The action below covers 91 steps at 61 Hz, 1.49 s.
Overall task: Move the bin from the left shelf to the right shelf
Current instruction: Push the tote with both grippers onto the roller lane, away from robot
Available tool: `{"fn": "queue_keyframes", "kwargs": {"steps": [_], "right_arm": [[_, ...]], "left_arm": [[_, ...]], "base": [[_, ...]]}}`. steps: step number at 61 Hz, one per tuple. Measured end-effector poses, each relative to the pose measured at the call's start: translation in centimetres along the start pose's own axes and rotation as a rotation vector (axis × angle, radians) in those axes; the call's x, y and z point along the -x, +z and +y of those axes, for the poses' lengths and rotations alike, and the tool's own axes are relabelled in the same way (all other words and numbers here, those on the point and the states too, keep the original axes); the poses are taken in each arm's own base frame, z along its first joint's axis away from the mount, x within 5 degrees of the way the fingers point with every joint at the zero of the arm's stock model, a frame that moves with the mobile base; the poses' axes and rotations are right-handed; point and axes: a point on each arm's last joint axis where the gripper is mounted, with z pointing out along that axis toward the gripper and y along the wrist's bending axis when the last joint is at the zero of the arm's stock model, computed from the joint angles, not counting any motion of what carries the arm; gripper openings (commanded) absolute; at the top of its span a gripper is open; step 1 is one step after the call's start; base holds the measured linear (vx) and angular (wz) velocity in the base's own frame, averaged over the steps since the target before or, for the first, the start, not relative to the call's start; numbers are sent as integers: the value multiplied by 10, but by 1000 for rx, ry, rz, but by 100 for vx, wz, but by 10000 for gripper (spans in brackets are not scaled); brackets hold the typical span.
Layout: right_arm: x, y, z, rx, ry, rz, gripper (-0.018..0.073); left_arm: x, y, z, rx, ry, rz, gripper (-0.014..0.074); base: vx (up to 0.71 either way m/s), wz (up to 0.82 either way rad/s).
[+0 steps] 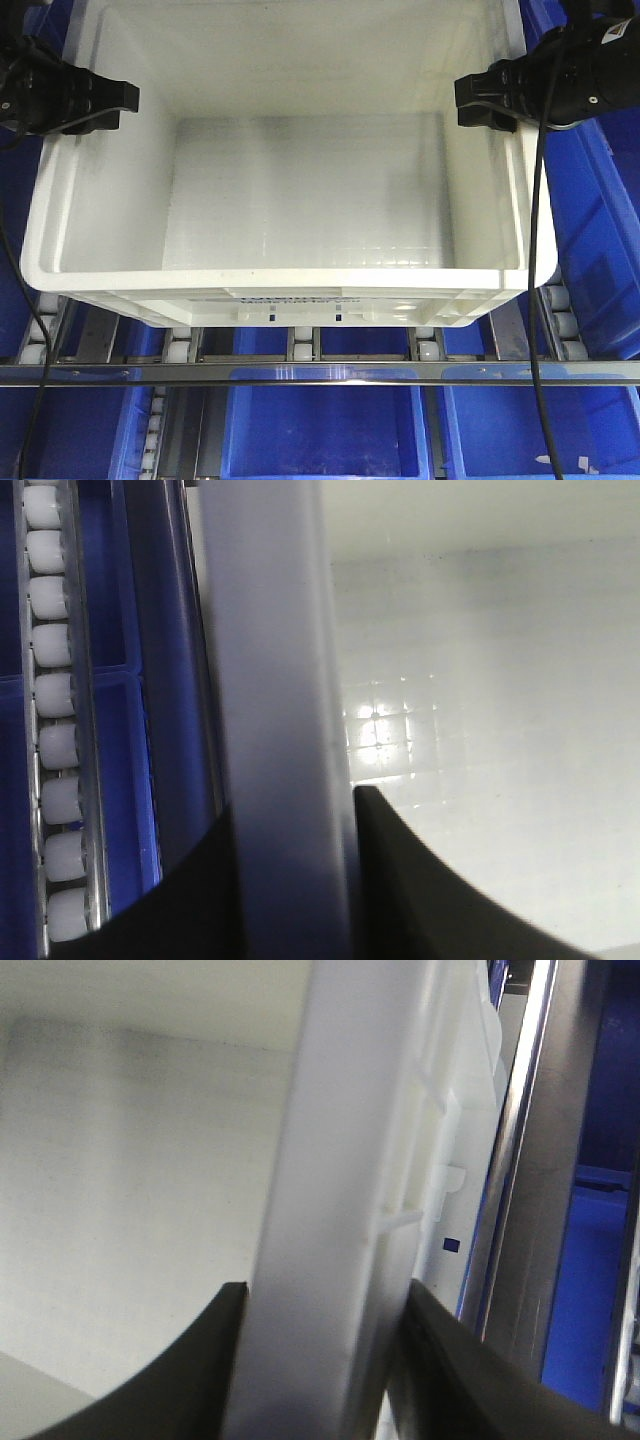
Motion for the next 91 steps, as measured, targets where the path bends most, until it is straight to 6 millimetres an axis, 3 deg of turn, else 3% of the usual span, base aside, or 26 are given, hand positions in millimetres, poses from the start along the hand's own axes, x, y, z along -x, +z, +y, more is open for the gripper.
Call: {"fn": "queue_keyframes", "kwargs": {"steps": [36,66,77,91], "right_arm": [[-4,47,-13,-18,-31,65,-4],[2,60,-18,-42,-48,21,4],[3,61,-19,-47,-53,12,74],[3,61,-19,-48,-53,10,288]], "left_arm": [[3,34,4,15,0,4,-8],[6,44,5,11,-28,-4,-2],[7,45,5,11,-30,-9,50],[7,45,5,16,-25,-12,221]], "base": [[0,0],[0,0],[0,0],[0,0]]}}
